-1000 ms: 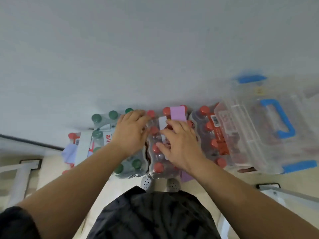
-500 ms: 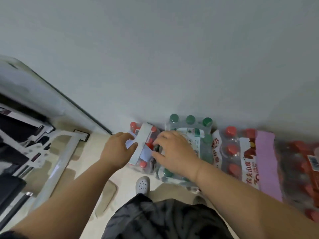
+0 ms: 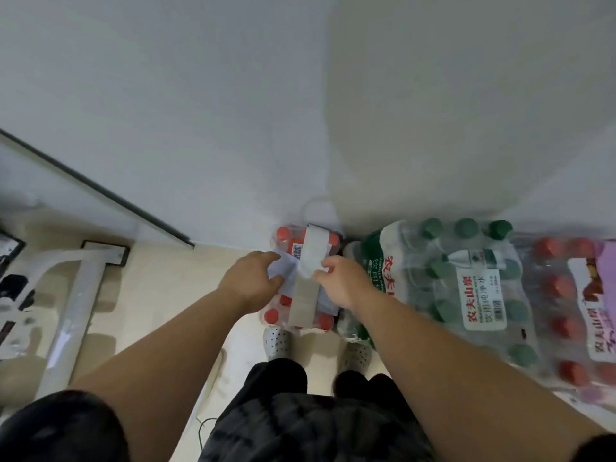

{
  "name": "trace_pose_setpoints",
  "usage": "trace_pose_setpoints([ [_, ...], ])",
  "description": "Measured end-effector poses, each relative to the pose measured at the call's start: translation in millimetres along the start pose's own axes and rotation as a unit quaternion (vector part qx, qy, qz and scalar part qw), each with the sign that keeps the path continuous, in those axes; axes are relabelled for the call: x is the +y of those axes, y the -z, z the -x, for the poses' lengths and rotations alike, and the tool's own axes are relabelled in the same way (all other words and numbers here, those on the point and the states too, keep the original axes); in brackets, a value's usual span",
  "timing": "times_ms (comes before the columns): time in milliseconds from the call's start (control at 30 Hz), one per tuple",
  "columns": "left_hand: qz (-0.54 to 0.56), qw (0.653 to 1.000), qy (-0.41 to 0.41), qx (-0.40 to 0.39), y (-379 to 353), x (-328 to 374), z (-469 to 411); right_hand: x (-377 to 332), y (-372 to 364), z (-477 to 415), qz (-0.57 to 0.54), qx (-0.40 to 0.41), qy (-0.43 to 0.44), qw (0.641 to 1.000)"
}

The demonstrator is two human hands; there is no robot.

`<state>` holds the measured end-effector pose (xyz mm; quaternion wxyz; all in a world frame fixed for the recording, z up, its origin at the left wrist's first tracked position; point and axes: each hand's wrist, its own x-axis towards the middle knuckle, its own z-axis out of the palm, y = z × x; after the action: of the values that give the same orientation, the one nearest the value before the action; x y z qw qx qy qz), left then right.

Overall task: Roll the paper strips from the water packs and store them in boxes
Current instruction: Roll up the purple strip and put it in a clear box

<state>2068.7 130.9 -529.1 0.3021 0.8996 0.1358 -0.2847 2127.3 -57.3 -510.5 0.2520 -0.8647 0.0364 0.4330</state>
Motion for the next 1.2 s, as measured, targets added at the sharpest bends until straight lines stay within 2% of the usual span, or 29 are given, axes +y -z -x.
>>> trace_pose_setpoints([
  [133,-0.001,0.998,-0.044,-0.055,-11.9,-0.6,-24.2,-4.3,-7.1,-31.8,-0.012,0.033,-0.034,0.999],
  [267,-0.047,0.985,-0.032,-0.162,-24.3,-9.3,-32.1,-12.8,-16.1,-48.7,-0.052,0.042,-0.069,0.995],
  [333,-0.082,0.979,-0.022,-0.187,-27.3,-13.6,-30.6,-16.2,-15.9,-51.3,-0.053,0.035,-0.065,0.996],
  [467,-0.072,0.984,-0.031,-0.159,-29.3,-18.4,-29.3,-4.1,-30.7,-75.5,-0.063,0.144,-0.093,0.983],
  [600,-0.06,0.991,-0.035,-0.11,-27.9,-17.9,-29.5,0.9,-36.3,-82.3,-0.08,0.199,-0.111,0.97],
  [700,-0.003,0.997,-0.053,-0.051,-27.8,-10.5,-36.7,6.0,-42.2,-89.8,-0.085,0.224,-0.118,0.964],
  [833,-0.009,0.996,-0.083,-0.039,-30.1,3.9,-44.9,11.5,-46.7,-95.9,-0.066,0.237,-0.079,0.966],
  [1000,-0.034,0.997,-0.058,-0.033,-31.4,11.8,-51.2,16.9,-40.8,-99.0,-0.034,0.236,-0.028,0.971],
  [1067,0.003,0.999,-0.034,-0.005,-29.1,14.9,-52.6,14.4,-39.8,-91.8,-0.057,0.237,0.011,0.97],
  [1200,0.135,0.989,0.014,0.064,-15.6,40.2,-39.5,10.4,-33.3,-59.9,-0.172,0.236,0.079,0.953],
])
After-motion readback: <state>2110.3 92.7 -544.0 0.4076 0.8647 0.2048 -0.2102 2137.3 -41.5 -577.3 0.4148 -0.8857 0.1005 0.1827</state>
